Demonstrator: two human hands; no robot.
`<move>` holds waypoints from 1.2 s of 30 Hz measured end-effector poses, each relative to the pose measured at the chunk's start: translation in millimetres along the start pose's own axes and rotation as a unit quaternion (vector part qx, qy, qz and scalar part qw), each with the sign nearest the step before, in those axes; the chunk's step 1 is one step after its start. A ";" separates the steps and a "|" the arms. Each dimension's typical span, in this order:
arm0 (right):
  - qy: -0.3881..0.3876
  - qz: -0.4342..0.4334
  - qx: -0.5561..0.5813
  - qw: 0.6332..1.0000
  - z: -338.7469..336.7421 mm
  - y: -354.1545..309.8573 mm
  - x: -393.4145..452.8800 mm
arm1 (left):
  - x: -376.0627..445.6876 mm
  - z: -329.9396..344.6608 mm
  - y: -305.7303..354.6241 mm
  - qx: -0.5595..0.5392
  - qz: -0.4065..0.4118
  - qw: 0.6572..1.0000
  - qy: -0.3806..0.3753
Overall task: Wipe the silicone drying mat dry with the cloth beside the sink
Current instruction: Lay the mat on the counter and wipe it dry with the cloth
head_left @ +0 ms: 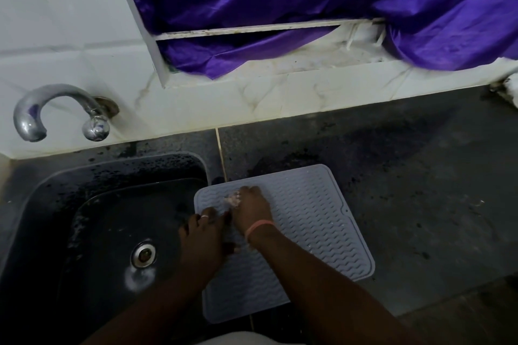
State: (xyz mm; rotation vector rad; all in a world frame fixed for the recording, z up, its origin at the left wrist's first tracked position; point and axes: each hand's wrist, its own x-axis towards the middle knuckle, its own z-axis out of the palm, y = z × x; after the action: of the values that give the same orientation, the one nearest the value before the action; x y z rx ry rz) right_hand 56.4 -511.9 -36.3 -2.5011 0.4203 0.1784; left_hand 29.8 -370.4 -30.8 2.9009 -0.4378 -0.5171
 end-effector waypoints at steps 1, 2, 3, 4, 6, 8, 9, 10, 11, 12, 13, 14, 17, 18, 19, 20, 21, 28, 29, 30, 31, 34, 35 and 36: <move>-0.031 -0.027 0.009 0.999 2.6 1.8 3.8 | 0.0 -0.3 -0.9 -0.002 0.002 1.000 0.004; -0.047 -0.041 0.005 0.998 -3.2 3.6 5.5 | 0.2 -1.1 -1.7 -0.004 0.003 1.000 0.004; -0.037 -0.045 0.009 0.998 -7.8 12.8 11.8 | 1.1 -2.0 -2.4 -0.009 0.004 1.000 -0.003; -0.006 -0.031 0.000 1.000 -18.2 27.2 18.3 | 2.2 -3.1 -2.4 -0.012 0.007 1.000 -0.013; 0.068 0.022 -0.001 0.997 -46.7 54.1 32.3 | 5.4 -6.7 -2.1 -0.024 0.017 0.999 -0.020; 0.121 0.087 -0.015 0.989 -75.6 91.0 45.2 | 13.3 -11.8 -2.1 -0.052 0.021 0.998 -0.012; 0.148 0.108 -0.012 0.983 -87.0 112.3 48.9 | 18.1 -13.8 -1.3 -0.066 0.029 0.997 -0.016; 0.158 0.134 -0.015 0.978 -96.2 129.4 51.7 | 23.0 -15.3 0.1 -0.068 0.042 0.996 -0.028; 0.179 0.164 0.011 0.970 -100.3 144.8 54.9 | 26.5 -16.2 3.2 -0.056 0.058 0.996 -0.047; 0.199 0.192 0.033 0.961 -101.2 150.9 54.1 | 29.0 -16.4 6.6 -0.038 0.070 0.995 -0.064; 0.189 0.219 0.023 0.957 -97.5 150.8 55.0 | 29.8 -15.9 9.8 -0.021 0.076 0.994 -0.072; 0.176 0.229 -0.002 0.957 -92.6 143.9 53.4 | 29.2 -15.1 12.9 -0.007 0.077 0.995 -0.070; 0.151 0.253 -0.011 0.955 -70.4 103.2 55.0 | 26.9 -12.6 18.4 0.015 0.078 0.996 -0.047; 0.145 0.238 -0.024 0.960 -59.8 83.2 51.6 | 26.6 -12.1 19.7 0.017 0.078 0.996 -0.041; 0.137 0.203 -0.023 0.969 -45.7 65.3 49.8 | 26.5 -12.6 20.8 0.015 0.079 0.996 -0.032; 0.118 0.158 -0.022 0.980 -31.0 45.5 45.9 | 26.3 -12.9 21.9 0.008 0.081 0.996 -0.020; 0.089 0.124 -0.024 0.988 -16.0 26.0 41.5 | 26.0 -12.6 22.1 -0.008 0.081 0.997 -0.006; -0.055 0.080 0.123 0.988 -24.3 -16.1 47.3 | 21.3 -13.3 14.4 -0.061 0.088 0.994 -0.009; -0.044 0.077 0.125 0.988 -34.3 -2.6 52.1 | 22.6 -14.6 14.5 -0.044 0.090 0.995 -0.020; -0.023 0.083 0.117 0.989 -45.7 13.8 55.9 | 23.3 -15.0 15.3 -0.026 0.089 0.995 -0.027; 0.001 0.091 0.103 0.991 -58.5 31.9 61.6 | 24.5 -14.6 15.3 -0.009 0.088 0.996 -0.032; 0.073 0.114 -0.026 0.990 -91.1 107.7 75.1 | 24.3 -13.5 16.3 0.022 0.086 0.995 -0.053; 0.117 0.135 -0.040 0.983 -100.0 130.0 75.4 | 24.8 -12.2 16.4 0.022 0.085 0.994 -0.058; 0.152 0.172 -0.030 0.973 -104.2 147.8 74.4 | 26.0 -10.5 16.2 0.019 0.085 0.994 -0.059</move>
State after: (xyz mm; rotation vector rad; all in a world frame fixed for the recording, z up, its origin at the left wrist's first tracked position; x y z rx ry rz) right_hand 80.1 -705.7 -46.4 -2.5031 0.9875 -0.0610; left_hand 52.8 -392.7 -25.8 2.8440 -0.7109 -0.6626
